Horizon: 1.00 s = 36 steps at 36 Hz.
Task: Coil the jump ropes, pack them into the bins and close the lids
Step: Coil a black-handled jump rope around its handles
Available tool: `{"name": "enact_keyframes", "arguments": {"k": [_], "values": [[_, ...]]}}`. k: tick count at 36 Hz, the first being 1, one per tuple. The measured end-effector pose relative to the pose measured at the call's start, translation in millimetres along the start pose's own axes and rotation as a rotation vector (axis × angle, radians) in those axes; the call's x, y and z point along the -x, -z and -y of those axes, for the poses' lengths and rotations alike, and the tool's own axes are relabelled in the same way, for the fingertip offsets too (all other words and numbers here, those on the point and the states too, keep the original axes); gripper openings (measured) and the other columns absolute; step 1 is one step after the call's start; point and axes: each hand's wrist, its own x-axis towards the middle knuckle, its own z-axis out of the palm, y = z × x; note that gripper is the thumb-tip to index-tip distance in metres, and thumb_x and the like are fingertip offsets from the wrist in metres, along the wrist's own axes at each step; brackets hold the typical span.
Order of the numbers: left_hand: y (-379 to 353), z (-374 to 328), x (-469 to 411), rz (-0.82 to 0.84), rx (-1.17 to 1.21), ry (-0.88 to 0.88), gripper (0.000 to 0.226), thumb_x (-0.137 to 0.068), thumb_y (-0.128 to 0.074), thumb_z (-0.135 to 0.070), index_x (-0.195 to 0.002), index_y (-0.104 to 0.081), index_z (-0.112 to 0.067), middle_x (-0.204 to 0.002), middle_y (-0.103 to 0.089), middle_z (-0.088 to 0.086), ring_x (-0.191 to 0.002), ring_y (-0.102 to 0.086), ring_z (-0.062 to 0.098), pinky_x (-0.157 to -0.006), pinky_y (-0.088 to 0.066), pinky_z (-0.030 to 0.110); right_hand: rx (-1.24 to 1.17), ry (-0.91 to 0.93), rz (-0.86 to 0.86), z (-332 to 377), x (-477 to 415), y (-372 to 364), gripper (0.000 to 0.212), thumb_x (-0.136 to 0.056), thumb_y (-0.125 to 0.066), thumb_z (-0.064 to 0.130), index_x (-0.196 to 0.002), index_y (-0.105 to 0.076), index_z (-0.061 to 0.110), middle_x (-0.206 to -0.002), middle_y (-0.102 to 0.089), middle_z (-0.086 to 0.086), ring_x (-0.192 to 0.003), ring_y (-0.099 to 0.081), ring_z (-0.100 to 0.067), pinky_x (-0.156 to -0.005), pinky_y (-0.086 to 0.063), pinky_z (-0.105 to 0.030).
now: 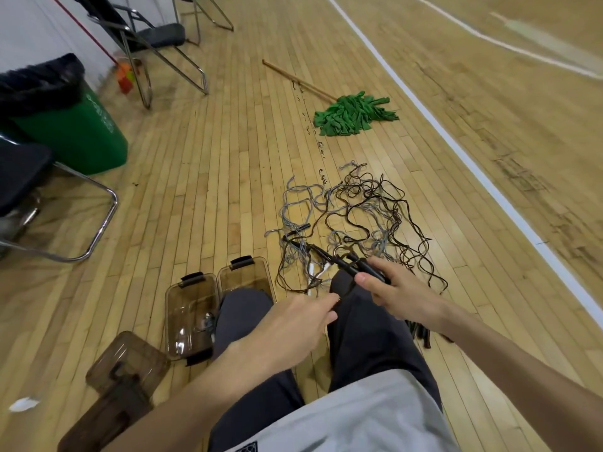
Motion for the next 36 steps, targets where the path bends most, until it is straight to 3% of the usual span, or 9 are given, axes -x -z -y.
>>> {"name": "enact_keyframes", "arguments": {"k": [3, 6, 11, 17, 21, 25, 29, 33, 36], "values": [[17, 0, -3, -0.020, -0.188, -0.145, 0.033, -0.108, -0.041, -0.032, -0.133, -0.054, -0.016, -0.112, -0.067, 0.002, -0.100, -0.065, 0.022, -0.079, -0.055, 0.039, 0.145, 0.023, 0.031, 0, 1, -4, 0.013, -0.103, -0.055, 0.032, -0.098, -0.057, 0.020, -0.068, -0.049, 0.006, -0.053, -0.044, -0.003, -0.050, -0.035, -0.017], [37, 2, -7, -0.054, -0.266, -0.319, 0.026, -0.104, -0.051, -0.031, -0.121, -0.065, -0.017, -0.102, -0.067, -0.002, -0.089, -0.066, 0.017, -0.072, -0.056, 0.031, 0.279, 0.035, 0.108, 2, 5, -9, 0.013, -0.103, -0.055, 0.034, -0.097, -0.057, 0.023, -0.071, -0.051, 0.008, -0.056, -0.047, -0.001, -0.056, -0.037, -0.017], [71, -2, -22, -0.017, -0.142, -0.312, 0.024, -0.100, -0.056, -0.034, -0.110, -0.072, -0.018, -0.091, -0.064, -0.007, -0.081, -0.050, 0.006, -0.072, -0.033, 0.020, 0.404, 0.085, 0.208, 13, 14, -21, 0.014, -0.102, -0.053, 0.042, -0.105, -0.056, 0.029, -0.080, -0.057, 0.003, -0.063, -0.049, -0.005, -0.059, -0.037, -0.021], [83, -4, -34, 0.087, 0.097, -0.236, 0.016, -0.087, -0.074, -0.034, -0.096, -0.079, -0.022, -0.086, -0.073, -0.013, -0.084, -0.064, 0.003, -0.074, -0.043, 0.012, 0.497, 0.104, 0.299, 31, 27, -26, 0.034, -0.102, -0.049, 0.049, -0.122, -0.057, 0.024, -0.095, -0.064, -0.007, -0.080, -0.056, -0.019, -0.073, -0.043, -0.033], [85, -3, -42, 0.119, 0.368, -0.177, 0.010, -0.081, -0.082, -0.025, -0.088, -0.080, -0.018, -0.078, -0.075, -0.007, -0.075, -0.068, 0.010, -0.071, -0.053, 0.028, 0.461, 0.144, 0.306, 39, 34, -27, 0.035, -0.102, -0.048, 0.050, -0.116, -0.059, 0.020, -0.087, -0.062, -0.008, -0.070, -0.051, -0.013, -0.065, -0.041, -0.028], [76, 3, -44, 0.133, 0.691, -0.136, 0.007, -0.080, -0.081, -0.008, -0.087, -0.079, -0.010, -0.078, -0.074, 0.008, -0.068, -0.065, 0.025, -0.062, -0.052, 0.029, 0.410, 0.175, 0.285, 44, 41, -28, 0.039, -0.102, -0.048, 0.051, -0.115, -0.057, 0.016, -0.091, -0.062, -0.009, -0.077, -0.054, -0.023, -0.074, -0.047, -0.047], [54, 11, -42, 0.076, 0.986, -0.087, 0.012, -0.075, -0.086, -0.025, -0.083, -0.077, -0.023, -0.079, -0.072, 0.007, -0.068, -0.060, 0.022, -0.061, -0.049, 0.030, 0.331, 0.178, 0.269, 47, 45, -28, 0.036, -0.103, -0.049, 0.049, -0.120, -0.058, 0.018, -0.088, -0.059, -0.012, -0.073, -0.051, -0.026, -0.070, -0.044, -0.049], [32, 14, -39, 0.050, 1.136, -0.022, 0.033, -0.070, -0.084, -0.053, -0.080, -0.077, -0.023, -0.079, -0.068, 0.001, -0.073, -0.061, 0.017, -0.068, -0.049, 0.028, 0.254, 0.191, 0.248, 46, 44, -25, 0.026, -0.102, -0.052, 0.045, -0.112, -0.060, 0.023, -0.073, -0.052, 0.003, -0.063, -0.046, -0.015, -0.057, -0.038, -0.030], [21, 13, -34, 0.004, 1.111, 0.020, 0.024, -0.086, -0.074, -0.044, -0.083, -0.076, -0.020, -0.081, -0.067, 0.003, -0.076, -0.060, 0.022, -0.069, -0.049, 0.034, 0.137, 0.183, 0.249, 44, 42, -25, 0.013, -0.104, -0.052, 0.033, -0.104, -0.058, 0.021, -0.064, -0.046, 0.015, -0.054, -0.039, -0.003, -0.052, -0.032, -0.015]]}}
